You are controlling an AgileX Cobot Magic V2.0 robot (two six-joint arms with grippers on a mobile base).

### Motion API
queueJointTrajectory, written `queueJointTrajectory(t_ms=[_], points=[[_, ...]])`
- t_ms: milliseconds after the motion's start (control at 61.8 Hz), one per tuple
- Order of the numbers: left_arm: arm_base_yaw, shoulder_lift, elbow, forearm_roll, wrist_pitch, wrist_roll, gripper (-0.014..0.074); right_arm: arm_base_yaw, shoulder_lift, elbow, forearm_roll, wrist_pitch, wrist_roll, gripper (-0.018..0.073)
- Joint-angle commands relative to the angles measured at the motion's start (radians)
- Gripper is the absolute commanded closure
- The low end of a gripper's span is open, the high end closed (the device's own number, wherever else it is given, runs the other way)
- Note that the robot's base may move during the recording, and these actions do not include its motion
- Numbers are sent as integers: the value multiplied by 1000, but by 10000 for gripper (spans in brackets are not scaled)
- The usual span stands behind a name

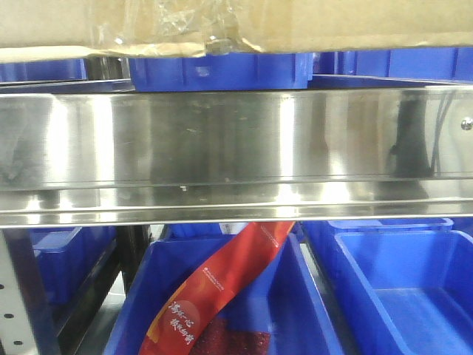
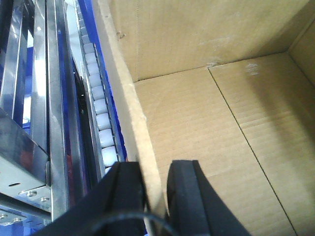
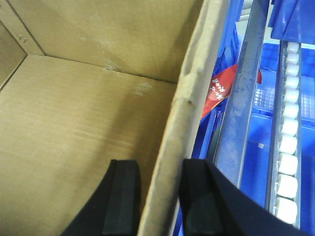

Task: Grab carton from right shelf to conveyor
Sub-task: 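Lift the clamped carton off the shelf with both grippers, then hold the carton with both grippers while the base turns away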

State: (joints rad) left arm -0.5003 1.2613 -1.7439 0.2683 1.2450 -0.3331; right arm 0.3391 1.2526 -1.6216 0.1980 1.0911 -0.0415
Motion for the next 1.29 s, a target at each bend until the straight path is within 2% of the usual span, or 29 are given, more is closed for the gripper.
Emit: queueJointTrajectory(t_ms=[0,1278], points=[[-7,-19,-4,6,-24,16,617,-1,-15,-3,-14,-51,-24,626],[-7,-19,-4,6,-24,16,617,-1,-15,-3,-14,-51,-24,626]])
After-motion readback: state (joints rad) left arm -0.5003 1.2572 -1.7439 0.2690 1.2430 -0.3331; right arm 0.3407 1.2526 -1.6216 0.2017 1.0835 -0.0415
